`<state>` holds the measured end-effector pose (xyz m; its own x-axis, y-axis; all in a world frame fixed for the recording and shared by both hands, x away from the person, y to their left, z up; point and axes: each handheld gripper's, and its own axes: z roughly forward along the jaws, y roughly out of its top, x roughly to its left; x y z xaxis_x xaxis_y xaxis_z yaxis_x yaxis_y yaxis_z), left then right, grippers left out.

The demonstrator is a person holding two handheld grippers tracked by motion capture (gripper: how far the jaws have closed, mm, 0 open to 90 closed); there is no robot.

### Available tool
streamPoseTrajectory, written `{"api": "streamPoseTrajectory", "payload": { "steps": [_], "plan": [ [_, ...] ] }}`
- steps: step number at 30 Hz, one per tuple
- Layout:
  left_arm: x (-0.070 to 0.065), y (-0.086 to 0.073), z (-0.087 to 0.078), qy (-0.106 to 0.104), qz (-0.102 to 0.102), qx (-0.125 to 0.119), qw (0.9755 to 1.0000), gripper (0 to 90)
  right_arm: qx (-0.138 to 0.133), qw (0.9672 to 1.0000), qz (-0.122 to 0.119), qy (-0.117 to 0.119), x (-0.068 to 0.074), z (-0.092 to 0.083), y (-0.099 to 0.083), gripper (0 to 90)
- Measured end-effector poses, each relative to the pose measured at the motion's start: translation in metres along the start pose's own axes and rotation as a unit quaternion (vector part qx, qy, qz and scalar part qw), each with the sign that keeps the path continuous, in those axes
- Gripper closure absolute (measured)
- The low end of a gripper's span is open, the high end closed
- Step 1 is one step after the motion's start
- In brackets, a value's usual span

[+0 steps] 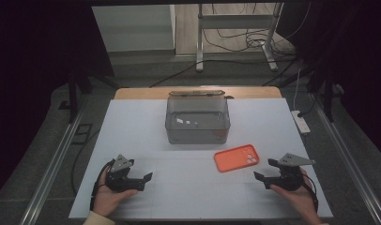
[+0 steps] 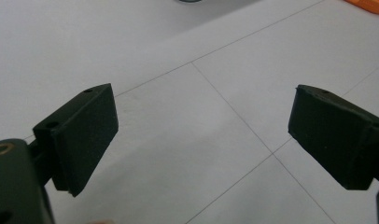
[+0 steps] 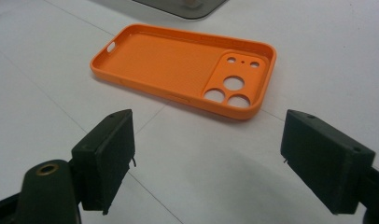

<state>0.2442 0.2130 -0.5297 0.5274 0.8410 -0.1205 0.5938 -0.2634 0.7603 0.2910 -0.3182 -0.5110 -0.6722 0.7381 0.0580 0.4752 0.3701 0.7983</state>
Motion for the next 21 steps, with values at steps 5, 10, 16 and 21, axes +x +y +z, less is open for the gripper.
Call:
{"api": "streamPoseTrajectory", "payload": {
  "steps": [5, 10, 16, 21],
  "plan": [
    [0.0001, -0.0001, -0.0008, -0.004, -0.001, -0.002, 1.0000, 8.6, 0.000, 1.0000, 0.003, 0.000, -0.0023, -0.0002, -0.0008, 17.8],
    [0.0007, 0.0000, 0.0003, -0.008, 0.001, 0.000, 1.0000, 9.6, 0.000, 1.0000, 0.004, 0.001, -0.0043, 0.0004, -0.0005, 17.8],
    [0.0007, 0.0008, 0.0013, -0.008, 0.001, -0.001, 1.0000, 9.9, 0.001, 1.0000, 0.003, -0.001, -0.0058, 0.0008, -0.0004, 17.9],
    [0.0003, -0.0001, -0.0003, -0.006, -0.002, -0.006, 1.0000, 10.1, 0.000, 1.0000, 0.001, -0.002, -0.0036, -0.0001, -0.0001, 18.0]
  ]
}}
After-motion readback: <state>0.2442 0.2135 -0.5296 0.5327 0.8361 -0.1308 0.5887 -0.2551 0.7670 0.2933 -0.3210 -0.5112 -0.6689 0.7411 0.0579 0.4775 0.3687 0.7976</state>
